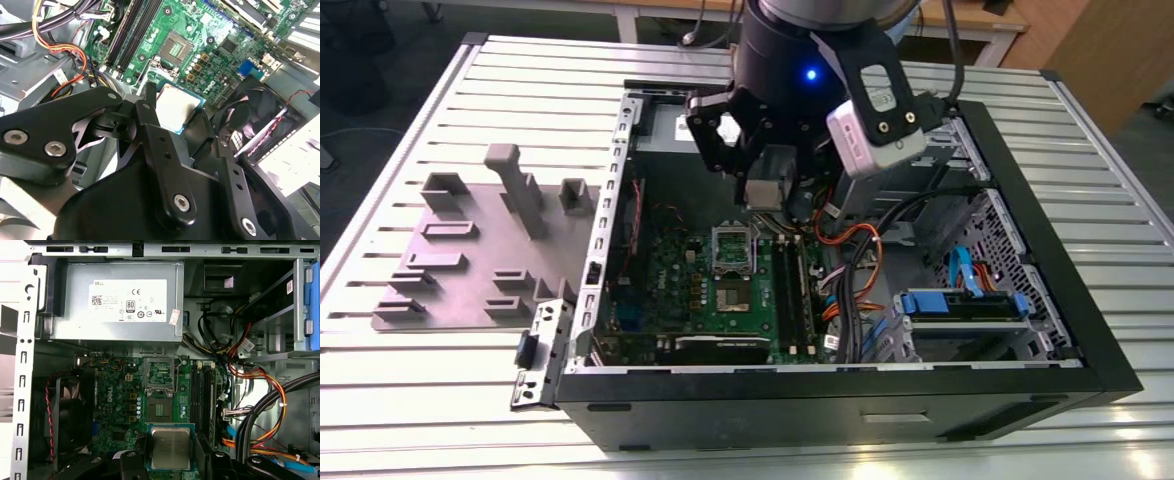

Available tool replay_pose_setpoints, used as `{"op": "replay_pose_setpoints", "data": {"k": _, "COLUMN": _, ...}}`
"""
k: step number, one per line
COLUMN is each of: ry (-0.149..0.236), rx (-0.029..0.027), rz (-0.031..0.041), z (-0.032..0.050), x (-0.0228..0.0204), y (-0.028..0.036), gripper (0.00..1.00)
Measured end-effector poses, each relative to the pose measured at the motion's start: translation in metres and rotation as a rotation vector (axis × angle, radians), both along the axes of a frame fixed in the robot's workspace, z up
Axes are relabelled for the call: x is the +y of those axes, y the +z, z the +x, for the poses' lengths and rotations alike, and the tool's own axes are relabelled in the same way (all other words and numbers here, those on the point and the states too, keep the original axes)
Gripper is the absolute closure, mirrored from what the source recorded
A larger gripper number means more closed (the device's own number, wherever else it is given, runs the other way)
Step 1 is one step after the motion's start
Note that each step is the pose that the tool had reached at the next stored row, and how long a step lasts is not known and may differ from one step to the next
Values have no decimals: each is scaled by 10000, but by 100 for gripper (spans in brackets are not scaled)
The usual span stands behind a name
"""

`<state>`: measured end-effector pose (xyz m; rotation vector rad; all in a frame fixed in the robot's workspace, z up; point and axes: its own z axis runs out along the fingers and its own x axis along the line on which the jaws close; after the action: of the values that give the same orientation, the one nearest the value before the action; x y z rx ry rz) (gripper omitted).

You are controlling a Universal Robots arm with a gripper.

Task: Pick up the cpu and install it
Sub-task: 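Place the cpu into insertion slot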

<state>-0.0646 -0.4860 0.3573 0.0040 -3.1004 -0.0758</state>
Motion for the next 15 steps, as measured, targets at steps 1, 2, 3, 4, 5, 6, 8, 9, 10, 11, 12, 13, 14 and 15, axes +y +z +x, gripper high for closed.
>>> {"op": "replay_pose_setpoints", "data": {"k": 1, "ry": 0, "rx": 0, "rz": 0, "z": 0, "x": 0, "y": -18, "gripper": 53}}
{"op": "replay_pose_setpoints", "data": {"k": 2, "ry": 0, "rx": 1, "rz": 1, "z": 0, "x": 0, "y": -36, "gripper": 53}}
{"op": "replay_pose_setpoints", "data": {"k": 3, "ry": 0, "rx": 1, "rz": 1, "z": 0, "x": 0, "y": -56, "gripper": 53}}
{"op": "replay_pose_setpoints", "data": {"k": 4, "ry": 0, "rx": 1, "rz": 1, "z": 0, "x": 0, "y": -74, "gripper": 53}}
{"op": "replay_pose_setpoints", "data": {"k": 5, "ry": 0, "rx": 0, "rz": 1, "z": 0, "x": 0, "y": -92, "gripper": 53}}
{"op": "replay_pose_setpoints", "data": {"k": 6, "ry": 0, "rx": 1, "rz": 1, "z": 0, "x": 0, "y": -109, "gripper": 53}}
{"op": "replay_pose_setpoints", "data": {"k": 8, "ry": 0, "rx": 1, "rz": 2, "z": 0, "x": 0, "y": -146, "gripper": 53}}
{"op": "replay_pose_setpoints", "data": {"k": 9, "ry": 0, "rx": 1, "rz": 1, "z": 0, "x": 0, "y": -165, "gripper": 53}}
{"op": "replay_pose_setpoints", "data": {"k": 10, "ry": 0, "rx": 1, "rz": 1, "z": 0, "x": 0, "y": -183, "gripper": 53}}
{"op": "replay_pose_setpoints", "data": {"k": 11, "ry": 0, "rx": 1, "rz": 1, "z": 0, "x": 0, "y": -201, "gripper": 53}}
{"op": "replay_pose_setpoints", "data": {"k": 12, "ry": 0, "rx": 1, "rz": 1, "z": 0, "x": 0, "y": -219, "gripper": 53}}
{"op": "replay_pose_setpoints", "data": {"k": 13, "ry": 0, "rx": 1, "rz": 1, "z": 0, "x": 0, "y": -237, "gripper": 53}}
{"op": "replay_pose_setpoints", "data": {"k": 14, "ry": 0, "rx": 1, "rz": 2, "z": 0, "x": 0, "y": -255, "gripper": 53}}
{"op": "replay_pose_setpoints", "data": {"k": 15, "ry": 0, "rx": 0, "rz": 2, "z": 0, "x": 0, "y": -274, "gripper": 53}}
